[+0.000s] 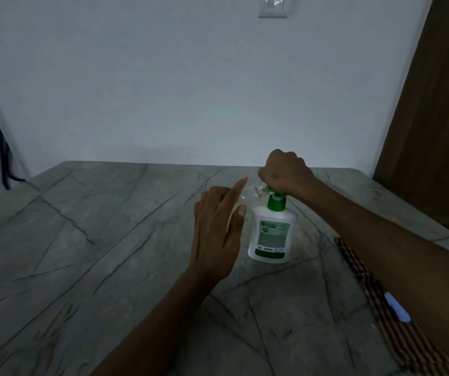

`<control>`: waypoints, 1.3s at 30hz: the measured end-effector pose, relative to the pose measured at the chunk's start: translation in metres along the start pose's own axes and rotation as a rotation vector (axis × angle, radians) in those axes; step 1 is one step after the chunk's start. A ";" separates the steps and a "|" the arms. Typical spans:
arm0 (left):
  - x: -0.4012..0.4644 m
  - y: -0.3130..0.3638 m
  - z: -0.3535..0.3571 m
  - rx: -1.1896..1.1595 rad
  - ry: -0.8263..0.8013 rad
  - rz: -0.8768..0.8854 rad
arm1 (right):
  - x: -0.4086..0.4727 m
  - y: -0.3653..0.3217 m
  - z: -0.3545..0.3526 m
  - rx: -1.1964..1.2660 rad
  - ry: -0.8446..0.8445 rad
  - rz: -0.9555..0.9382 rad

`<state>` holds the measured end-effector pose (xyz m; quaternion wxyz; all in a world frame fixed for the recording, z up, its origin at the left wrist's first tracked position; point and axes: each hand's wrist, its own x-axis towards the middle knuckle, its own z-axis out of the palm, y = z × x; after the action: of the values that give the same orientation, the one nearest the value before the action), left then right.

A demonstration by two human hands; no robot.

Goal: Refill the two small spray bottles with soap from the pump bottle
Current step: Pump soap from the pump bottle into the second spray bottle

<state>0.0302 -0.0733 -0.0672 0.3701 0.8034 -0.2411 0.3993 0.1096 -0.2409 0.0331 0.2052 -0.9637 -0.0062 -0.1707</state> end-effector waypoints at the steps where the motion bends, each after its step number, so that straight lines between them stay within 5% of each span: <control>1: 0.000 0.001 -0.001 -0.018 0.009 -0.017 | 0.000 -0.002 -0.003 -0.008 0.004 -0.016; 39: -0.005 0.003 0.002 -0.043 0.028 -0.040 | -0.004 -0.009 -0.009 -0.055 0.002 -0.063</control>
<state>0.0267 -0.0762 -0.0707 0.3985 0.7943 -0.2285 0.3976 0.1018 -0.2364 0.0431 0.1732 -0.9681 -0.0318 -0.1783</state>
